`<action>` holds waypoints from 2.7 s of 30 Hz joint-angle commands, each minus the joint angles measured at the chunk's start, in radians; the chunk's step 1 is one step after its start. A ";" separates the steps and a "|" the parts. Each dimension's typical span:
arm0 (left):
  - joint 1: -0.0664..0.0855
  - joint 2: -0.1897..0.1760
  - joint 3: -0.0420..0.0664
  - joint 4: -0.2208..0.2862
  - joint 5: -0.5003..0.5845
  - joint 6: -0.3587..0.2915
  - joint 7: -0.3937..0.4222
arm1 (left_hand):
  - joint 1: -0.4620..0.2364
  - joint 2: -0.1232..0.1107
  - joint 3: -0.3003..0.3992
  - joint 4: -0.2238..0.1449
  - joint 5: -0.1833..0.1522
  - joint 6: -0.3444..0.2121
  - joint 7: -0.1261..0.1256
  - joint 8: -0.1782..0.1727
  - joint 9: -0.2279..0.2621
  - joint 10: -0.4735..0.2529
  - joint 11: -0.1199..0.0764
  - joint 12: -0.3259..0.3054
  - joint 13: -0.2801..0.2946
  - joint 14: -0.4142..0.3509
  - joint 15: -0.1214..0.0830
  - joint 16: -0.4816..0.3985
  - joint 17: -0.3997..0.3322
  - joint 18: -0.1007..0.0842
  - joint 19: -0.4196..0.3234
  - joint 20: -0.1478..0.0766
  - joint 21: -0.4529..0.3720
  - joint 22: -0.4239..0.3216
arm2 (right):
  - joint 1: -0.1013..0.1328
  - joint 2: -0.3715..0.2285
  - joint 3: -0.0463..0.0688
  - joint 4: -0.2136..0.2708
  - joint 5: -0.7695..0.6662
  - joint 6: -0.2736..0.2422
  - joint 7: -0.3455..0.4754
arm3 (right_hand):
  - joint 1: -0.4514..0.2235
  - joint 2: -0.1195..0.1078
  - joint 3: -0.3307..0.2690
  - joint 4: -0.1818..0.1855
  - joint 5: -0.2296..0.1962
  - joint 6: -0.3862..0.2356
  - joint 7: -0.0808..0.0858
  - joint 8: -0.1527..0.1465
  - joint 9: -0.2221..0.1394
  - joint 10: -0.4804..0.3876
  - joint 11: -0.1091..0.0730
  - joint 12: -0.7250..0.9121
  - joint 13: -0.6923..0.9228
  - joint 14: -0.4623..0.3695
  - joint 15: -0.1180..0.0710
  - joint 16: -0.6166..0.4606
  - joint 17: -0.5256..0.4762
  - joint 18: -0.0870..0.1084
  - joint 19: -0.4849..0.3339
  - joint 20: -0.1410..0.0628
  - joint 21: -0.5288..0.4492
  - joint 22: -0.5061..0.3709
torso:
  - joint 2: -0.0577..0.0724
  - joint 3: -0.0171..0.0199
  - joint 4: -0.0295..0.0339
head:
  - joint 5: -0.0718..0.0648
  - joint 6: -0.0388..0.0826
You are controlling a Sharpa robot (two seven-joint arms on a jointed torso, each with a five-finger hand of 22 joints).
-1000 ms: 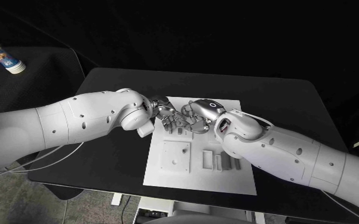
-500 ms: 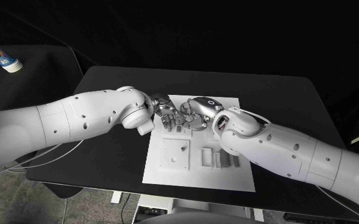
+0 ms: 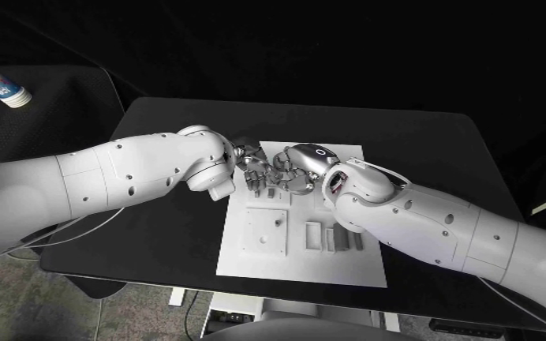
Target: Assemble the parts on the task board
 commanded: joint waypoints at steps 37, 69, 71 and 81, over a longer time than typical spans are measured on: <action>0.003 0.014 0.001 -0.001 -0.020 -0.019 -0.044 | 0.032 0.024 0.048 -0.041 0.006 0.048 -0.039 0.003 0.012 0.014 0.000 0.002 0.002 0.010 -0.003 0.007 0.003 0.032 0.010 -0.003 0.006 0.001 | 0.000 0.030 0.000 -0.009 -0.049 0.007 -0.030 | -0.026 -0.022 -0.004 -0.003 -0.004 0.039 0.000 0.018 0.016 0.027 -0.006 0.002 -0.005 0.027 -0.005 0.003 -0.002 0.047 0.018 0.000 0.136 0.010 | 0.000 -0.0001 -0.0001 | -0.003 -0.001; 0.004 0.021 0.001 0.002 -0.003 -0.017 -0.038 | 0.031 0.023 0.049 -0.041 0.008 0.050 -0.039 0.003 0.012 0.016 0.000 0.002 0.002 0.012 -0.004 0.007 0.004 0.032 0.011 -0.003 0.007 0.001 | 0.000 0.037 0.000 -0.022 -0.045 0.026 -0.021 | 0.029 0.026 0.059 -0.015 0.001 0.054 -0.004 0.022 0.024 0.041 -0.010 -0.002 -0.013 0.034 -0.009 -0.002 -0.006 0.054 0.024 -0.002 0.133 0.017 | 0.000 0.0002 0.0002 | -0.003 -0.001; 0.004 0.021 0.001 0.001 0.002 -0.019 -0.037 | 0.031 0.023 0.049 -0.041 0.008 0.050 -0.039 0.003 0.012 0.016 0.000 0.002 0.002 0.012 -0.004 0.007 0.004 0.032 0.011 -0.003 0.007 0.001 | 0.000 0.037 0.000 -0.022 -0.045 0.028 -0.020 | 0.041 0.032 0.072 -0.017 0.002 0.060 -0.005 0.025 0.026 0.045 -0.012 -0.003 -0.015 0.037 -0.010 -0.002 -0.006 0.055 0.025 -0.003 0.134 0.019 | 0.000 0.0004 0.0002 | -0.003 -0.001; 0.004 0.021 0.001 -0.001 0.023 -0.022 -0.027 | 0.029 0.016 0.049 -0.042 0.006 0.046 -0.038 -0.001 0.010 0.014 0.000 -0.001 0.000 0.010 -0.003 0.005 0.004 0.032 0.011 -0.003 0.006 0.001 | 0.000 0.036 0.000 -0.023 -0.045 0.028 -0.024 | 0.068 0.042 0.107 -0.021 0.003 0.070 -0.007 0.029 0.030 0.052 -0.016 -0.008 -0.019 0.042 -0.013 -0.005 -0.009 0.056 0.027 -0.003 0.134 0.023 | 0.000 -0.0002 0.0001 | -0.002 0.000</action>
